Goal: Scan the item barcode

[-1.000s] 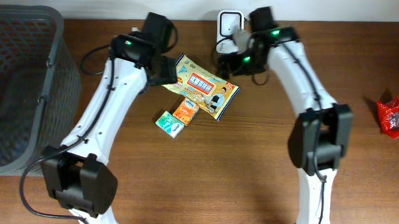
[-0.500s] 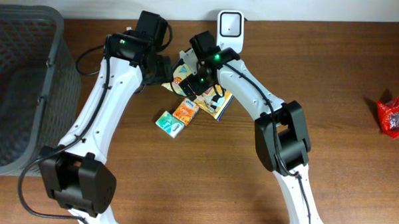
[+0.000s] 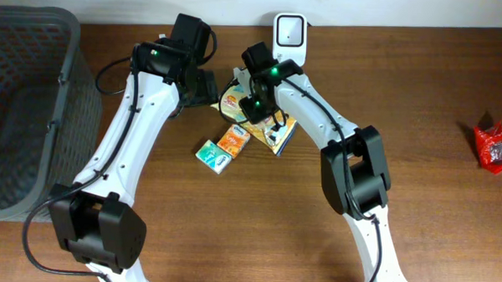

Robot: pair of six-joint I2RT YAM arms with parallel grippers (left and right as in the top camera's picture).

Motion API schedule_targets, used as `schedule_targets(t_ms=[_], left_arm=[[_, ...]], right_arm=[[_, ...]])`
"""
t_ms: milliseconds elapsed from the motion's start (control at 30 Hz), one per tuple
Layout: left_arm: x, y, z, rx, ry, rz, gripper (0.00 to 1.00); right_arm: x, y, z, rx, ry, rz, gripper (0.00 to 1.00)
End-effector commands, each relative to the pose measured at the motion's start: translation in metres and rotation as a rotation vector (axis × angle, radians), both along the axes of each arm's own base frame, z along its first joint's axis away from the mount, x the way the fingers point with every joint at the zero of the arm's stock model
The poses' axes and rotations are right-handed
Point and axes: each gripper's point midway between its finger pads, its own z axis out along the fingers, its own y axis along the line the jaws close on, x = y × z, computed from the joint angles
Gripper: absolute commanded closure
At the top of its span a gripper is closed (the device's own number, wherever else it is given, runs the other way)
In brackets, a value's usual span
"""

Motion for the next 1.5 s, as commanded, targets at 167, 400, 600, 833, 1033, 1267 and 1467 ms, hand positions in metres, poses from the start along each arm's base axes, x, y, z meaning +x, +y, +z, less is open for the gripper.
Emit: schedule_targets(t_ms=[167,400,600,833,1033,1267,1467], left_arm=[[0.001,-0.002,-0.011,-0.005,0.025,0.008,0.01],[0.002,-0.023,-0.042,-0.091,0.114,-0.037,0.03],[0.018,-0.066,-0.065,-0.254,0.121,-0.165,0.03],[0.047,-0.102,-0.099,-0.386,0.091,-0.288,0.01],[0.059,-0.126,-0.144,-0.496,0.122,-0.328,0.01],[0.065,-0.137,-0.166,-0.546,0.121,-0.350,0.02],[0.059,-0.152,-0.169,-0.581,0.140,-0.379,0.52]], right_arm=[[-0.020,-0.025,0.057,0.037,0.088,-0.090,0.96],[-0.054,-0.035,0.087,0.025,0.189,-0.131,0.96],[-0.072,-0.050,0.106,0.011,0.239,-0.203,0.84],[-0.095,-0.080,0.185,0.065,0.152,-0.249,0.02],[-0.131,-0.110,0.268,0.125,-0.021,-0.270,0.02],[-0.170,-0.124,0.308,0.159,-0.093,-0.267,0.02],[-0.181,-0.128,0.307,0.145,-0.065,-0.269,0.02]])
